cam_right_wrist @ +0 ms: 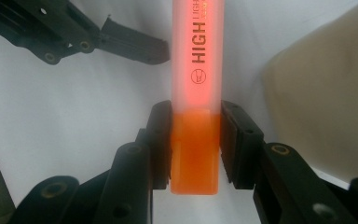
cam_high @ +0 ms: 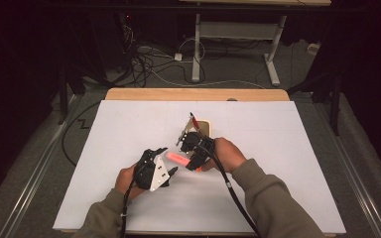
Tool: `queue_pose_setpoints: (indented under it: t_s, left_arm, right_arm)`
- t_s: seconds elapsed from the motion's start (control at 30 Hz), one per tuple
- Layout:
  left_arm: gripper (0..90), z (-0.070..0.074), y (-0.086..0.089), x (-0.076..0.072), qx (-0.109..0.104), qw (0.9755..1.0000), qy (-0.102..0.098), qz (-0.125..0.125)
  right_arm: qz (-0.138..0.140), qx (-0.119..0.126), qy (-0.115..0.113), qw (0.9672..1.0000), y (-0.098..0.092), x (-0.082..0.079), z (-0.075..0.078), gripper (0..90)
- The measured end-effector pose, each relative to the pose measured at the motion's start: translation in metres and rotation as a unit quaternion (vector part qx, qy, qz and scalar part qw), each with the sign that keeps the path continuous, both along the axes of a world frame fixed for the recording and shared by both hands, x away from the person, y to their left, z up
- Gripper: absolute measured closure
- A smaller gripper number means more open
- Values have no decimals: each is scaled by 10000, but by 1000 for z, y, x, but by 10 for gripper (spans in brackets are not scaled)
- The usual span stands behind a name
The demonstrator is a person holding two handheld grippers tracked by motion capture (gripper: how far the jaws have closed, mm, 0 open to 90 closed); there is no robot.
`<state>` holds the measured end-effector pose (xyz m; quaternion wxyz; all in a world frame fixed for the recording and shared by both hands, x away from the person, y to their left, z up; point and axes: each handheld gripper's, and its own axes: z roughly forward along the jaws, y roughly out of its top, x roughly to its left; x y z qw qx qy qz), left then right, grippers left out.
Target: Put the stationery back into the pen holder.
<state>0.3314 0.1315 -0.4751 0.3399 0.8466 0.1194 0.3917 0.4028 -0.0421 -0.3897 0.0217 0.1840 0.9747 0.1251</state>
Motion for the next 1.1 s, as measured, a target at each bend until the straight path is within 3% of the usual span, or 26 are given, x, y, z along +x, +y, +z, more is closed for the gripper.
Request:
queue_pose_setpoints:
  t_s: [0.13, 0.23, 0.3, 0.33, 0.4, 0.43, 0.53, 0.63, 0.67, 0.73, 0.77, 0.8, 0.93, 0.97, 1.03, 1.1]
  left_arm:
    - [403, -3, -9, -3, 351, 9991, -223, -52]
    - [502, -5, -17, -6, 770, 9959, -471, -19]
    - [553, -9, -23, -8, 773, 9953, -586, -61]
    - [578, -8, -25, -9, 1128, 9912, -688, -23]
    - [614, -11, -30, -9, 1301, 9884, -779, -20]
    - [629, -12, -32, -10, 1446, 9855, -889, 3]
    - [660, -15, -37, -10, 1572, 9822, -1029, -14]
    - [680, -13, -38, -12, 2013, 9729, -1140, 26]
    - [689, -14, -39, -12, 2069, 9714, -1167, 29]
    - [700, -16, -40, -13, 2030, 9707, -1283, 29]
    - [701, -16, -41, -14, 2129, 9670, -1397, 79]
    - [704, -16, -41, -14, 2168, 9654, -1445, 89]
    - [716, -16, -41, -15, 2142, 9652, -1498, 81]
    - [741, -15, -41, -16, 2252, 9622, -1531, 74]
    - [742, -15, -40, -15, 2149, 9649, -1511, 54]
    - [742, -15, -40, -16, 2135, 9647, -1542, 77]
  right_arm:
    - [-27, 81, 61, 9999, -1, 2, -4, 673]
    - [-60, 115, 90, 9999, -3, 3, -5, 673]
    - [-67, 174, 125, 9997, -4, 3, -6, 672]
    - [-77, 182, 131, 9997, -4, 3, -6, 673]
    - [-59, 222, 132, 9996, -5, 4, -7, 672]
    - [-59, 219, 125, 9997, -6, 4, -7, 672]
    - [-109, 257, 120, 9995, -6, 4, -6, 673]
    - [-130, 283, 65, 9995, -7, 3, -5, 672]
    - [-126, 287, 59, 9995, -7, 3, -4, 672]
    - [-144, 332, 64, 9993, -8, 3, -4, 672]
    - [-115, 333, 52, 9994, -8, 3, -3, 673]
    - [-176, 420, 68, 9989, -9, 3, -2, 673]
    - [-176, 451, 54, 9988, -11, 3, -1, 670]
    - [-174, 472, 46, 9987, -11, 2, -1, 666]
    - [-152, 517, 41, 9985, -12, 2, 1, 665]
    - [-174, 537, 38, 9984, -13, 1, 2, 665]
